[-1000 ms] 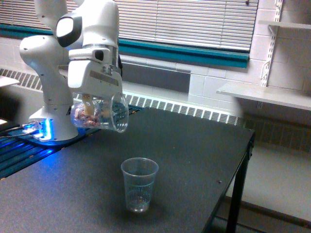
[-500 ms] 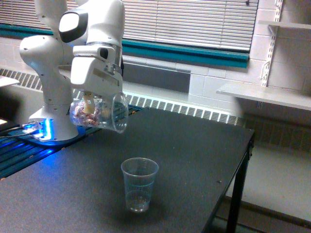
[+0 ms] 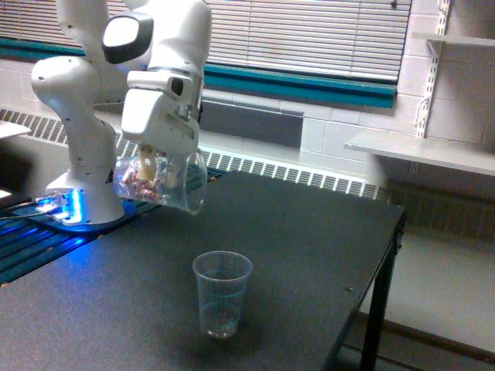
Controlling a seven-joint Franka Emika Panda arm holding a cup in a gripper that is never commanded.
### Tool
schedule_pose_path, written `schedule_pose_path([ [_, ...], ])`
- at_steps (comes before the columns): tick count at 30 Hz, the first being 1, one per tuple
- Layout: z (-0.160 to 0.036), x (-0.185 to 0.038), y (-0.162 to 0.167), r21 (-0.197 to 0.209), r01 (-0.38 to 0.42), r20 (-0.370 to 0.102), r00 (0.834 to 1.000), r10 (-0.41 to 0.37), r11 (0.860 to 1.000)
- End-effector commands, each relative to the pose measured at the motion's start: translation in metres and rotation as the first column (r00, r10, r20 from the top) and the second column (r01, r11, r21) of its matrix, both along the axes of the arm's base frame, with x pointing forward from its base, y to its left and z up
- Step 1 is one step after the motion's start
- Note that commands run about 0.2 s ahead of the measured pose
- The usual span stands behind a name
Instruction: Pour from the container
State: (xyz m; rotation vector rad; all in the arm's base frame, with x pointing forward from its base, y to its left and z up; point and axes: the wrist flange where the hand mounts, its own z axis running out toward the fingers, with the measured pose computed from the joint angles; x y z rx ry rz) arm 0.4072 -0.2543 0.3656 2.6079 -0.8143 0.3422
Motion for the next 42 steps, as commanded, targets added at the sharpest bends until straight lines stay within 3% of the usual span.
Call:
schedule_pose_path([
  [1, 0.017, 0.012, 0.001, -0.038, -0.029, -0.023, 0.999, 0.028, 0.999],
  [14, 0.046, 0.019, -0.006, -0.103, -0.068, -0.068, 0.996, 0.061, 0.992],
  [42, 0.04, -0.01, -0.001, -0.137, -0.049, -0.154, 0.988, 0.028, 0.989],
])
